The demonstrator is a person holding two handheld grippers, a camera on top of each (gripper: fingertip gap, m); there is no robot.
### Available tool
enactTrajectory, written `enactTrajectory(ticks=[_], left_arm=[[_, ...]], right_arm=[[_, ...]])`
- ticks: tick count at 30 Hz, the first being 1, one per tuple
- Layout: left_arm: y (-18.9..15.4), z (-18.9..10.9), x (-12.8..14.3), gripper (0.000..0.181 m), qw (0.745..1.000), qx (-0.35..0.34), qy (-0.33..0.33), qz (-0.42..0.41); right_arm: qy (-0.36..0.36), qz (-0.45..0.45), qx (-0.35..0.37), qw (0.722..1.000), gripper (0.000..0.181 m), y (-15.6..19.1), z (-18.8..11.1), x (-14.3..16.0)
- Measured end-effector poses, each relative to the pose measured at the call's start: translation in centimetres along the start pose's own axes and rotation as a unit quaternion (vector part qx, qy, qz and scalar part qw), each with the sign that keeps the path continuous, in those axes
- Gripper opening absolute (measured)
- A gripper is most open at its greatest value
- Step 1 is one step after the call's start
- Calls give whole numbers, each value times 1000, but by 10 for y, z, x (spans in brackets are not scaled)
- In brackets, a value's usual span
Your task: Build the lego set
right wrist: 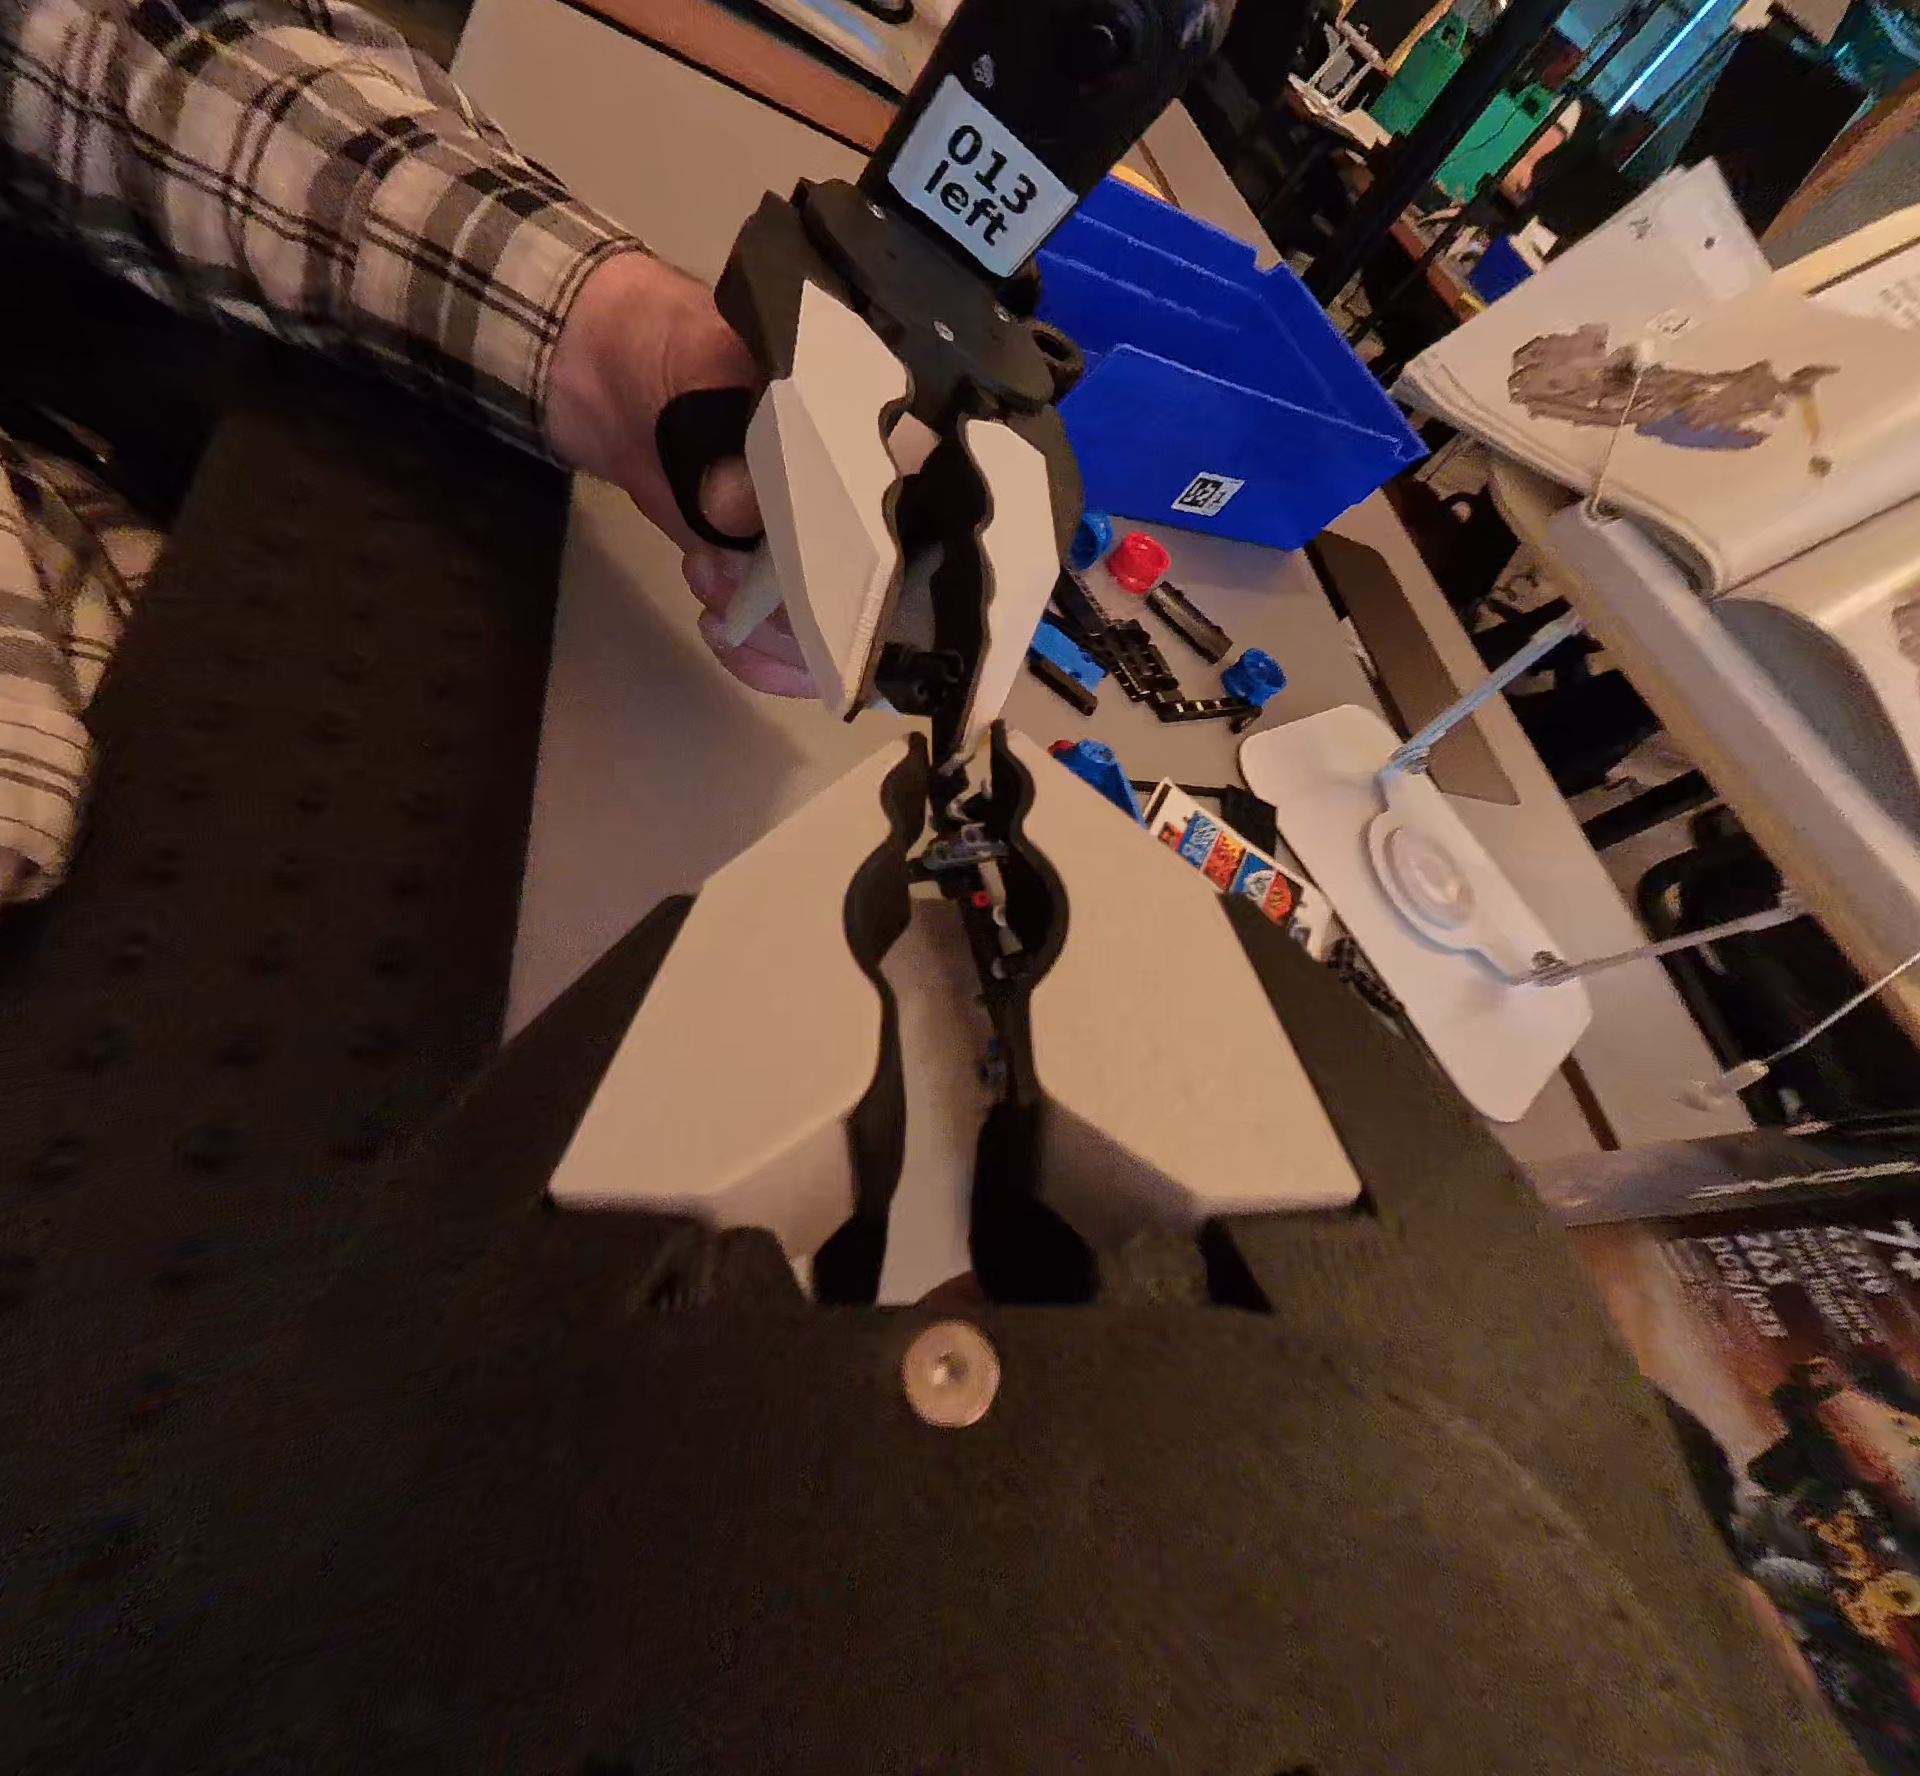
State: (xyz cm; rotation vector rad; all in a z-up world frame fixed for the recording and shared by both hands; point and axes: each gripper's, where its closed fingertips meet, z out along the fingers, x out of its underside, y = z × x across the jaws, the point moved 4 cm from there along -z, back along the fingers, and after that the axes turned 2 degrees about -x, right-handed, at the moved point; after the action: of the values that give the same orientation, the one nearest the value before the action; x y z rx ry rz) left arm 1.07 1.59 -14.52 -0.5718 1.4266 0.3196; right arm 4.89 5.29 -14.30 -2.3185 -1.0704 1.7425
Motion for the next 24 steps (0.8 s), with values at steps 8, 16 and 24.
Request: enactTrajectory(ticks=[8, 16, 24], left_arm=[[5, -3, -3, 15, 999, 8, -19, -33], [7, -5, -6, 15, 998, 19, -35, -56], [10, -4, -3, 15, 995, 31, -40, -89]], right_arm=[[-18, -47, 42, 998, 6, -3, 5, 2], [-41, -75, 66, 994, 15, -2, 7, 3], [-19, -135, 121, 983, 9, -2, 11, 3]])
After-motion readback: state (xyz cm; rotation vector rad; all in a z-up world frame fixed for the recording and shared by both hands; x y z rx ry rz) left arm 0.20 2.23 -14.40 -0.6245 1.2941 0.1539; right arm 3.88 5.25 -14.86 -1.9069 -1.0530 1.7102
